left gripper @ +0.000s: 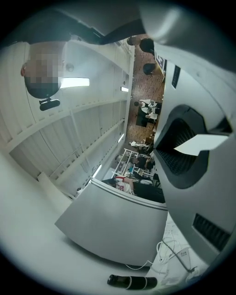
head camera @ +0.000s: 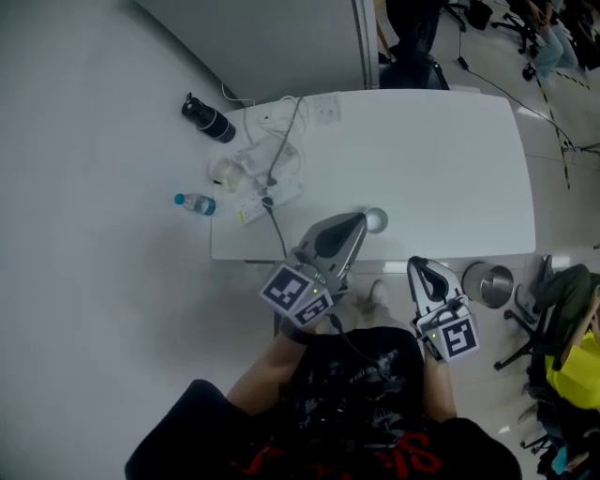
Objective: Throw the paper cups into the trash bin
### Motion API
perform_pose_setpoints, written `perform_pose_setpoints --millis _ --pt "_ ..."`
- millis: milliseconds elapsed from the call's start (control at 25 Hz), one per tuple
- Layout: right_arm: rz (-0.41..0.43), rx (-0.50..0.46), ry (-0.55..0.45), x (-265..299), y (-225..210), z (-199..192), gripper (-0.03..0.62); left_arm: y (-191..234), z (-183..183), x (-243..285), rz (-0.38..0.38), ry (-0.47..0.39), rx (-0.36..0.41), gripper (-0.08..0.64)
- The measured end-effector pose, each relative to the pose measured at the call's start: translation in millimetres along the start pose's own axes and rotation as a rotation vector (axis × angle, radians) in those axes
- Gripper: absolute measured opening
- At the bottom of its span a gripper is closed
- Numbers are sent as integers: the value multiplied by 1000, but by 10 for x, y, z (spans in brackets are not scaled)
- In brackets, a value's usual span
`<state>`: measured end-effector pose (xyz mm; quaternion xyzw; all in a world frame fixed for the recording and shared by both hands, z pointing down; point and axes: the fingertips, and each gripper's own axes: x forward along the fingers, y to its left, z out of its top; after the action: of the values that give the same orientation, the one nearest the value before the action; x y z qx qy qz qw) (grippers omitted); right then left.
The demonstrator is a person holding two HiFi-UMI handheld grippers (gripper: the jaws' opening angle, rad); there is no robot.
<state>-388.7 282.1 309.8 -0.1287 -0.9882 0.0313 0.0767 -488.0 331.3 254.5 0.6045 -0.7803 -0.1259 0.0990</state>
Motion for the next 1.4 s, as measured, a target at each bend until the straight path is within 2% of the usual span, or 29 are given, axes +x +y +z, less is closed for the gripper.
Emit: perform_pose_setpoints --millis 160,280,360,440,480,520,600,680,720,880,960,1080,1240,1400 --pt "19 -89 -11 192 70 161 3 190 -61 -123 19 1 0 -8" --pt "9 -106 -7 262 53 196 8 258 -96 -204 41 -15 5 -8" --pt "15 -95 -2 297 57 195 54 291 -102 -265 49 -31 23 -8" --pt "23 -96 -2 330 45 190 69 306 -91 -314 47 -41 64 -8" --pt "28 -101 0 344 42 173 113 312 -80 -340 52 -44 76 -8" --pt "34 -103 5 354 42 138 118 316 -65 -366 61 -51 80 -8" --pt "44 -93 32 377 46 4 182 321 -48 -414 81 -64 78 -8" --pt "52 -70 64 439 40 -204 249 341 -89 -474 90 -57 78 -8" --pt "52 -58 86 486 33 -352 249 358 -135 -517 92 -46 74 -8" --pt "32 -3 219 673 -71 -1113 419 436 -278 -692 130 -8 41 -8" --pt "15 5 280 761 -158 -1478 464 461 -304 -768 155 -2 32 -8" --pt "3 -18 364 997 -239 -2019 476 477 -303 -852 168 -6 24 -6" --pt "-21 -19 460 1333 -404 -2625 476 435 -289 -857 150 -15 25 -8" --pt "9 0 503 1708 -346 -2922 476 414 -267 -995 172 -25 -6 -8"
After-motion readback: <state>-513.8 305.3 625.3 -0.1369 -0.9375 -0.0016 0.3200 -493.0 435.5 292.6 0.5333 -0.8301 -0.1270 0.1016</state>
